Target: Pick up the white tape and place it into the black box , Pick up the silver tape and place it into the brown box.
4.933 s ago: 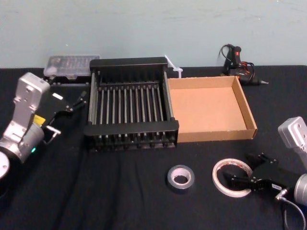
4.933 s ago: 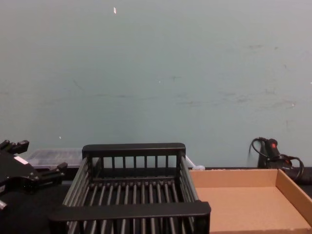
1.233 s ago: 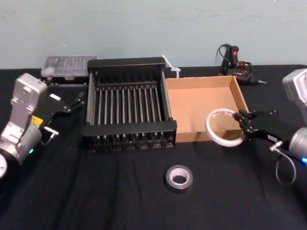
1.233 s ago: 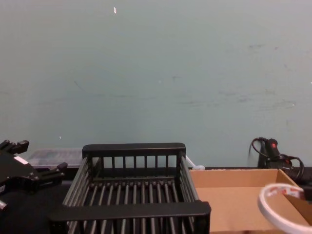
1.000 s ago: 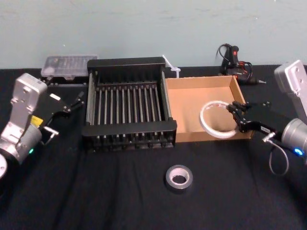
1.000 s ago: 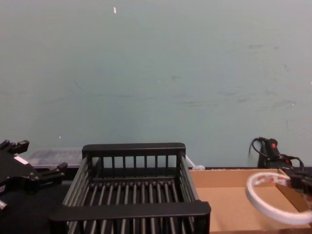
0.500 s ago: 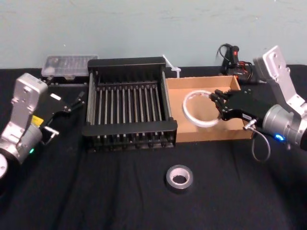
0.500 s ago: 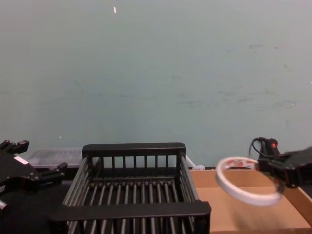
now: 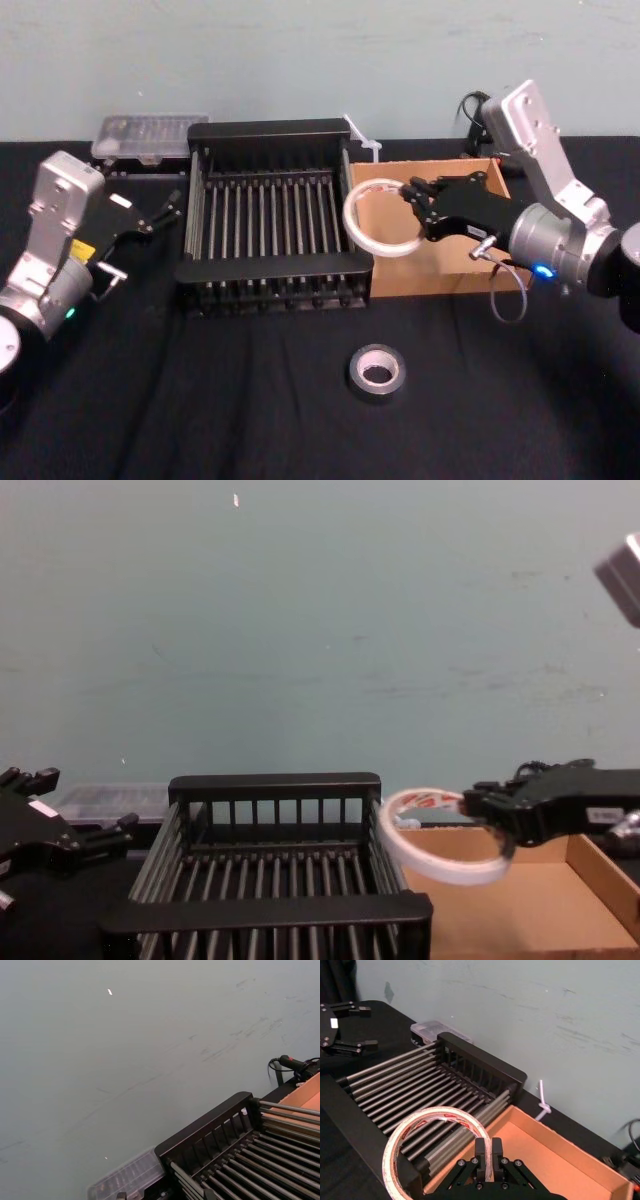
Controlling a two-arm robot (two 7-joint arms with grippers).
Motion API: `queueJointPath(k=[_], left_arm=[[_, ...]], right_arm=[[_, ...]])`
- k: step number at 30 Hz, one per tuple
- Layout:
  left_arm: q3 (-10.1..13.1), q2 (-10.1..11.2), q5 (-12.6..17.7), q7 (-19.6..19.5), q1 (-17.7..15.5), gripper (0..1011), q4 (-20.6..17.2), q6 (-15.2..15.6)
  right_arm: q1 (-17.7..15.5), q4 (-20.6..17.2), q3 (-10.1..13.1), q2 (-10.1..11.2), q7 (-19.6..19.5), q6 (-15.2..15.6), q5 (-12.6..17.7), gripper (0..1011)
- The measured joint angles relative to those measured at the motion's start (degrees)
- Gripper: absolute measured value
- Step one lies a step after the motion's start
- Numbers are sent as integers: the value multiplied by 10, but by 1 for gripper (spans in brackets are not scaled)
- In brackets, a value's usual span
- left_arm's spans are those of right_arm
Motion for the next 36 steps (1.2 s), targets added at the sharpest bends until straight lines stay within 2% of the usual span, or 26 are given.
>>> queueJointPath(k=[12, 24, 36], left_arm=[[0, 0, 0, 0, 0, 1001, 0, 0], [0, 0, 0, 0, 0, 1001, 0, 0], [0, 0, 0, 0, 0, 1002, 0, 0]], right_arm=[[33, 35, -25, -24, 9, -5, -19, 86], [52, 51, -39, -45, 15, -7, -26, 86], [76, 84, -52, -66, 16, -13, -39, 86]])
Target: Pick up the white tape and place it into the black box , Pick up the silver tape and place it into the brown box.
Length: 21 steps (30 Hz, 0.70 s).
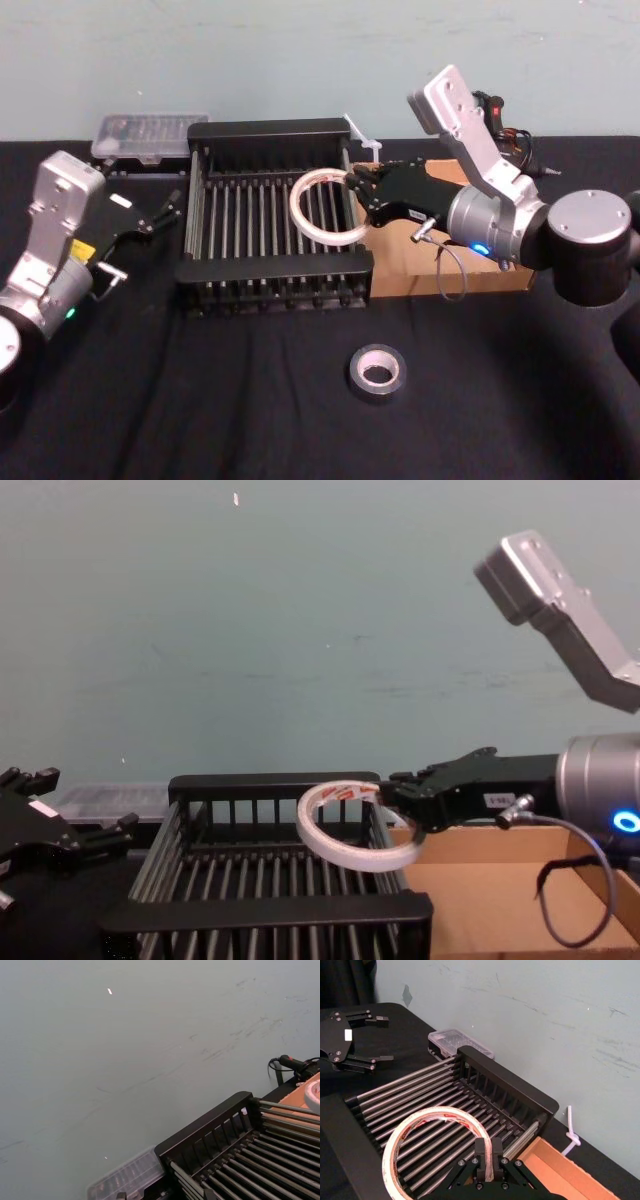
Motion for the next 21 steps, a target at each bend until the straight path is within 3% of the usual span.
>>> queueJointPath(k=[21], left_arm=[[0, 0, 0, 0, 0, 1001, 0, 0]], right_arm=[[39, 79, -11, -42, -4, -11, -28, 86]])
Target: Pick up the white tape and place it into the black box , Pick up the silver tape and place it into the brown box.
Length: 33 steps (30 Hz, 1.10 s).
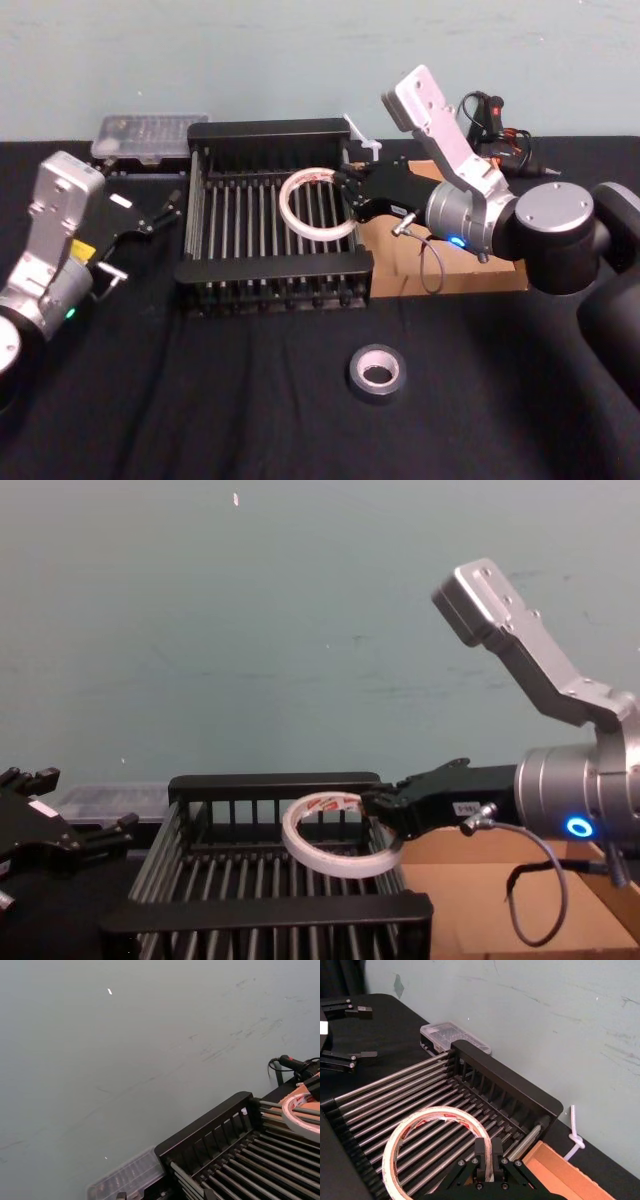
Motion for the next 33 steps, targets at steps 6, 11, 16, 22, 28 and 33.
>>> queueJointPath(k=[6, 11, 16, 22, 28, 33], left_arm=[[0, 0, 0, 0, 0, 1001, 0, 0], [0, 0, 0, 0, 0, 1001, 0, 0], [0, 0, 0, 0, 0, 1001, 0, 0], [0, 0, 0, 0, 0, 1001, 0, 0], [0, 0, 0, 0, 0, 1001, 0, 0], [0, 0, 0, 0, 0, 1001, 0, 0]], right_arm=[[1, 8, 0, -5, 2, -2, -3, 86], [2, 9, 1, -5, 3, -2, -3, 86], [2, 8, 1, -5, 3, -2, -3, 86], [2, 8, 1, -5, 3, -2, -3, 86], [1, 7, 1, -4, 3, -2, -3, 237], [1, 7, 1, -4, 2, -2, -3, 372]])
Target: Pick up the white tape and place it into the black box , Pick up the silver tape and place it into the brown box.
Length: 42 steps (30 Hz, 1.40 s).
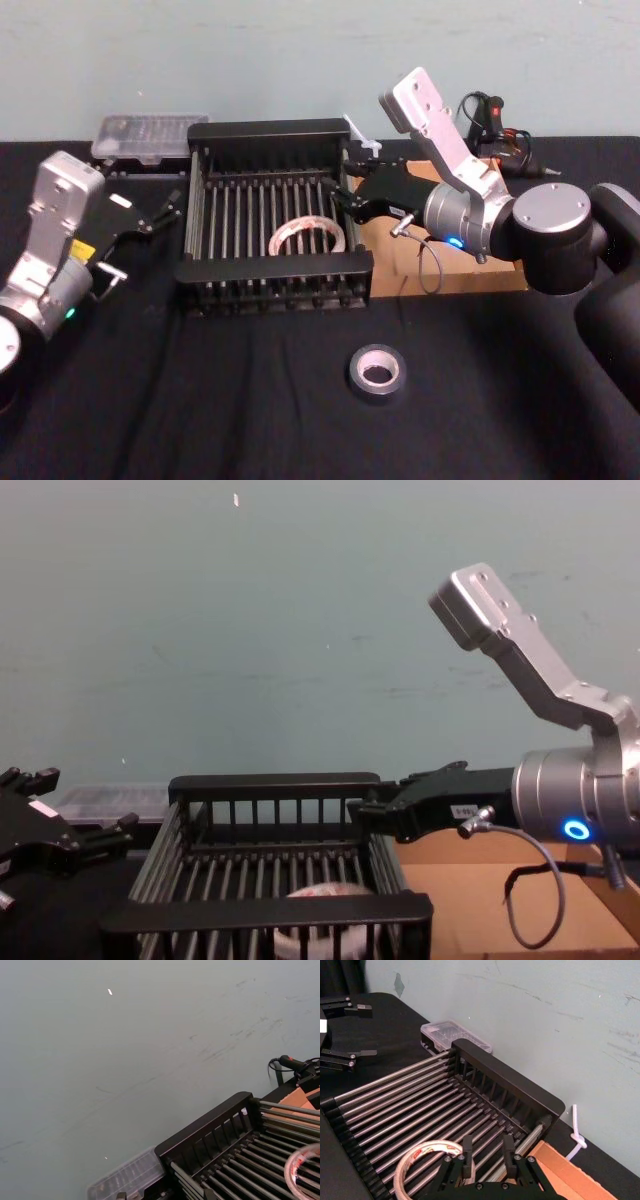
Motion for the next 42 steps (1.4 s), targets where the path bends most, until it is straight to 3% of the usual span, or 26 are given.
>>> queueJointPath(k=[16, 21, 32, 42], left_arm=[[0, 0, 0, 0, 0, 1001, 0, 0], [0, 0, 0, 0, 0, 1001, 0, 0], [0, 0, 0, 0, 0, 1001, 0, 0], [0, 0, 0, 0, 0, 1001, 0, 0]], right_arm=[[0, 0, 0, 0, 0, 0, 0, 881], [0, 0, 0, 0, 0, 0, 0, 998], [-7, -12, 7, 4, -3, 5, 1, 1002], [-40, -71, 36, 31, -6, 30, 18, 1003]])
